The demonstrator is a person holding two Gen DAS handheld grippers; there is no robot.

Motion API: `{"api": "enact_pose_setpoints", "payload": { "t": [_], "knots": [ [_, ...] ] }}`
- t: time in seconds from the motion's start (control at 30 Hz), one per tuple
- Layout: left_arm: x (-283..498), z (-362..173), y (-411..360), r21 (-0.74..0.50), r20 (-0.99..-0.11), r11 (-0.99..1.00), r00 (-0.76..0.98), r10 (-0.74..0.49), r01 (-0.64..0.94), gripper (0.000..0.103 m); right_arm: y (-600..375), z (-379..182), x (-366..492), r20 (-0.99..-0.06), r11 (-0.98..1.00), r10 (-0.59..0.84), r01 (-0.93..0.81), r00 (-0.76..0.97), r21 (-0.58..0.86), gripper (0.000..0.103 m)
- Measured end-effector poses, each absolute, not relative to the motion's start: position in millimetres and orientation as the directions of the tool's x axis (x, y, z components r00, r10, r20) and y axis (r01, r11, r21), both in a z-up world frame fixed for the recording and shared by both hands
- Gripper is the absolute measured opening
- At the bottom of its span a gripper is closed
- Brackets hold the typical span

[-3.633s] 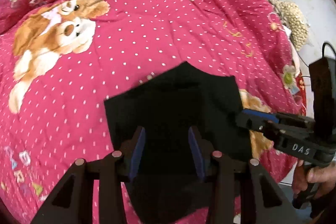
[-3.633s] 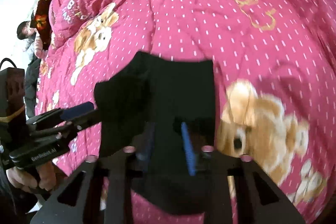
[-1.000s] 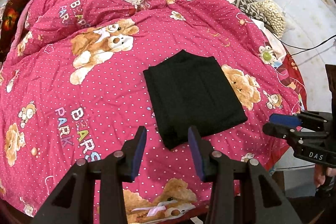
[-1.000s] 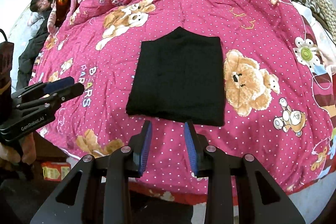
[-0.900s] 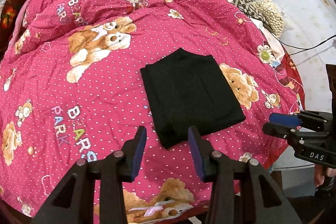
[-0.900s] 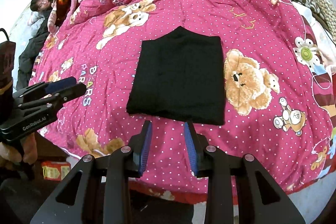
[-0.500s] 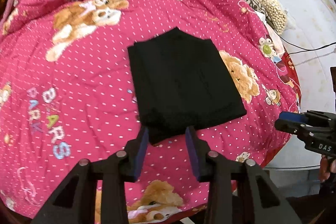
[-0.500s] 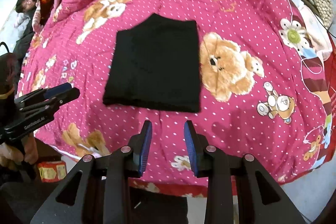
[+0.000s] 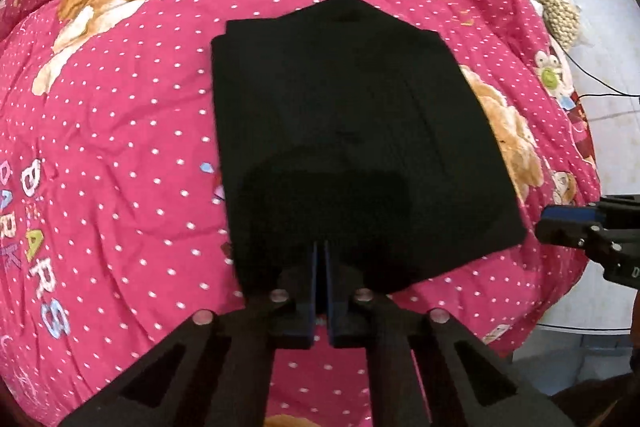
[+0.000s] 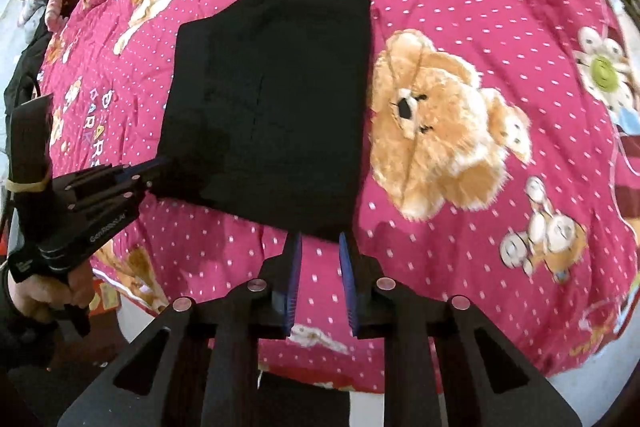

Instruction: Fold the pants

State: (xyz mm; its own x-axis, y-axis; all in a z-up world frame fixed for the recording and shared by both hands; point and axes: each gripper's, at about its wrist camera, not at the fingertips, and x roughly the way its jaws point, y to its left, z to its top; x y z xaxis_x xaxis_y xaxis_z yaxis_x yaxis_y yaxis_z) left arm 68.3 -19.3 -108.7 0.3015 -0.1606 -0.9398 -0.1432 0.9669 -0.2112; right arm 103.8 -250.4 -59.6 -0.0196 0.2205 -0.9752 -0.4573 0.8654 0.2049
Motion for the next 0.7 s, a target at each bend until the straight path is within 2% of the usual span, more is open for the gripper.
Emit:
{"api": "enact_pose_setpoints", "payload": {
  "t": [0.23, 0.43, 0.53, 0.7],
  "knots": [
    [75, -91, 6, -0.175, -0.95, 0.963, 0.292, -0.11, -0.206, 0.007, -230, -74, 129, -0.96, 0.838, 0.27, -0.473, -0.074, 0.272, 0.019],
    [109, -90, 17, -0.168, -0.953, 0.96, 0.286, -0.1, -0.225, 0.007, -217, -107, 138, -0.958, 0.82, 0.25, -0.495, -0.141, 0.287, 0.019],
    [132, -85, 19, -0.206, -0.94, 0.954, 0.314, -0.131, -0.219, 0.007, -220, -94, 148, -0.943, 0.82, 0.311, -0.468, -0.119, 0.33, 0.019],
    [171, -95, 16, -0.191, -0.94, 0.963, 0.319, -0.124, -0.19, 0.007, -224, -81, 179, -0.933, 0.835, 0.356, -0.431, -0.052, 0.342, 0.019]
  ]
}}
